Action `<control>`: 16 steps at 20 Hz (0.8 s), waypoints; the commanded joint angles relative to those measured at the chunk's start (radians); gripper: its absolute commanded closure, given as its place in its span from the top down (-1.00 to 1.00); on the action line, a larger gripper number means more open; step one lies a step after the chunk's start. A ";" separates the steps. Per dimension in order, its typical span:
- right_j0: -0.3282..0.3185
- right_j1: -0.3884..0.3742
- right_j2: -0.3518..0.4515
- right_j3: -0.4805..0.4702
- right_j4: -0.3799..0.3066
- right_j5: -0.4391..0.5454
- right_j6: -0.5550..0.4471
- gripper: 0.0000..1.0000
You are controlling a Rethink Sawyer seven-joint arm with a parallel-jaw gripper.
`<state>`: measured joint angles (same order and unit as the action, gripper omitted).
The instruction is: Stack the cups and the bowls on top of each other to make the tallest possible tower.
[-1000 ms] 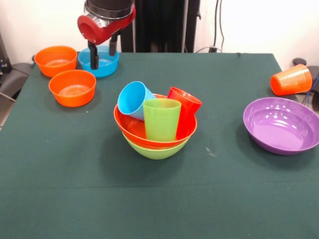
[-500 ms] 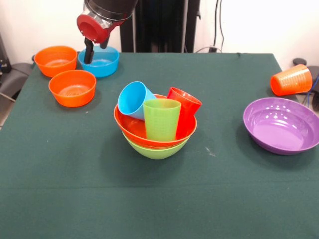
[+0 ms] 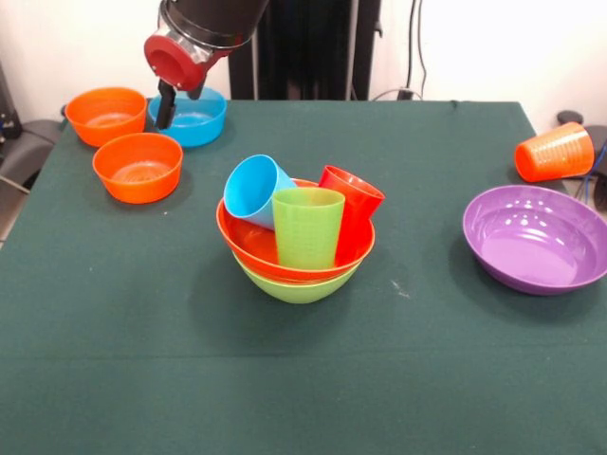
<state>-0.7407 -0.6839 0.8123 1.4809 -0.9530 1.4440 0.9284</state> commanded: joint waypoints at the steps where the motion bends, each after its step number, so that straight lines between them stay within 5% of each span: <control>1: -0.049 0.082 -0.034 0.044 -0.038 -0.124 -0.258 1.00; 16: -0.166 0.095 0.009 0.183 0.043 -0.261 -0.213 1.00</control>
<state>-0.8818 -0.6096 0.8125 1.5439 -0.9351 1.2813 0.9284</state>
